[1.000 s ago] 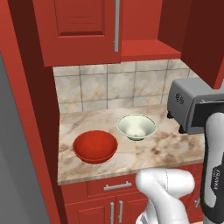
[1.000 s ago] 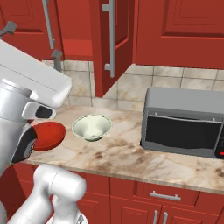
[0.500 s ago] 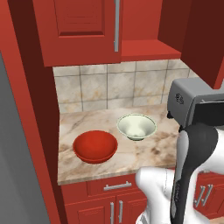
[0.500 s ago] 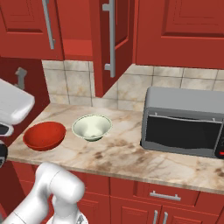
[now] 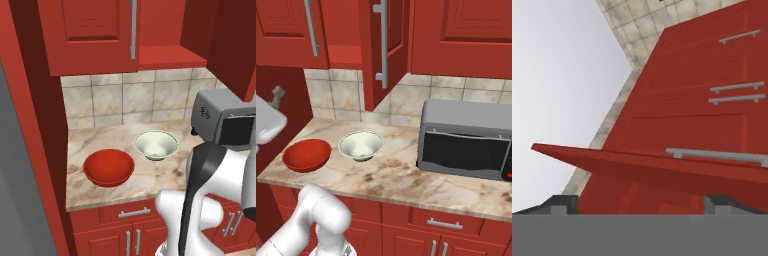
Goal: Open the cabinet. Pick the bowls from the counter and place them in the cabinet. Then close the cabinet.
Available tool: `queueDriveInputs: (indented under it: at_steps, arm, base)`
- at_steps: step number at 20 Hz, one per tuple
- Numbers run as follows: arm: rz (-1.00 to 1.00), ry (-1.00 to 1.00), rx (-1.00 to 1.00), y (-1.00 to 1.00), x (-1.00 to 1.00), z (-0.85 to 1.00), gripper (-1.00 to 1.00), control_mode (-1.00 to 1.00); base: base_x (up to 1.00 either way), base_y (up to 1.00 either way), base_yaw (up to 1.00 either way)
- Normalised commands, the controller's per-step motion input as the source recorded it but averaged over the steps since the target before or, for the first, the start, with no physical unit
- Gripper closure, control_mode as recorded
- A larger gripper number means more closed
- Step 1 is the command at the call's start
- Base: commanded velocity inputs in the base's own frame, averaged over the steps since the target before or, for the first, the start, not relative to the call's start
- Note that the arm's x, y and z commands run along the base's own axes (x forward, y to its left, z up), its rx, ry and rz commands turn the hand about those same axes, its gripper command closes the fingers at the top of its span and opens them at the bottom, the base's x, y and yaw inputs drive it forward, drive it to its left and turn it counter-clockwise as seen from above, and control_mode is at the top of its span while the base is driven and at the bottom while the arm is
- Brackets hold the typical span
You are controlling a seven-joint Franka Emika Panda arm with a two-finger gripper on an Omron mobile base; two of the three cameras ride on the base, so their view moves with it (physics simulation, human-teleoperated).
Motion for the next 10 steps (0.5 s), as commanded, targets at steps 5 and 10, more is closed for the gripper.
queueDriveInputs:
  at_steps: [5, 10]
  arm:
    - [0.00, 0.00, 0.17, 0.00, 0.27, -0.35, -1.00, -1.00]
    - [0.00, 0.00, 0.13, 0.00, 0.37, -0.33, -1.00, -1.00]
  base:
    - [0.00, 0.00, 0.00]
    - [0.00, 0.00, 0.00]
